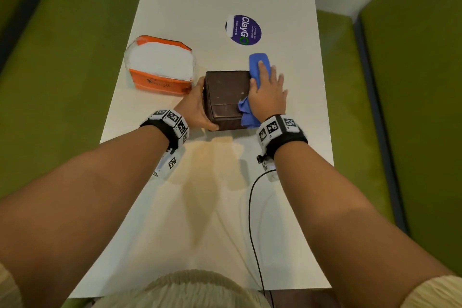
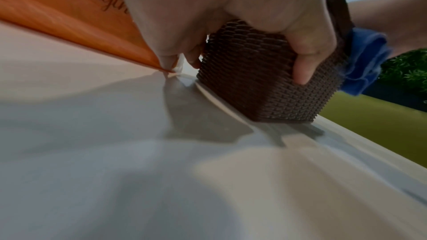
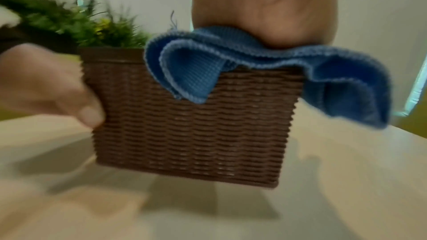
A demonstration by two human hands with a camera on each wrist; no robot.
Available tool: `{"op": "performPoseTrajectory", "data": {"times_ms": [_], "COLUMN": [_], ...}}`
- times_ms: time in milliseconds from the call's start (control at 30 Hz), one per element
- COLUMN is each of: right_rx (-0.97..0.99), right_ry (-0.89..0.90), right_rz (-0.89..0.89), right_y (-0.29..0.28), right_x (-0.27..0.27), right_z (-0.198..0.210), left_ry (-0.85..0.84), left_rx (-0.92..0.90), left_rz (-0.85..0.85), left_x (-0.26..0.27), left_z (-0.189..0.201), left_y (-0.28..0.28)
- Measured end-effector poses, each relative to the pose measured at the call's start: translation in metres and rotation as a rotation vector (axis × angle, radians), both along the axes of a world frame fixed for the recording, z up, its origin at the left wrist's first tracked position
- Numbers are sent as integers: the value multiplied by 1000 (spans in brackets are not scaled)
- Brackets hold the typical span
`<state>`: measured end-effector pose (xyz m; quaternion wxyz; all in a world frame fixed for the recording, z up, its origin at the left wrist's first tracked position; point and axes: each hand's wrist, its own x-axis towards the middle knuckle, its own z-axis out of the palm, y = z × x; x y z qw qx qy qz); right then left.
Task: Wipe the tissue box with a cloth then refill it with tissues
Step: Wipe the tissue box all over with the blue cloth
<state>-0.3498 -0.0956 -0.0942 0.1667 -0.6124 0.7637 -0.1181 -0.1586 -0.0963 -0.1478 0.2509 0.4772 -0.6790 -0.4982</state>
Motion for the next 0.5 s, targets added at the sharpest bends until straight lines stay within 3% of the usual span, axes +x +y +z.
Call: {"op": "performPoseTrajectory", "data": {"times_ms": [100,367,500], "right_rx": [-5,11,19], "right_ry": [-303,-525,-537], "right_rz": [-221,-506,-522], "right_y": [0,-14,-12], "right_x": [-13,-37,-67], "right_z": [4,0,-19], "left_ry": [3,-39,-64], "left_rx": [0,17,45], "left_rz": [10,-23,-15], "left_x": [0,1,0], "left_z": [-4,-2,2], "left_y": [-1,-16,-28]}}
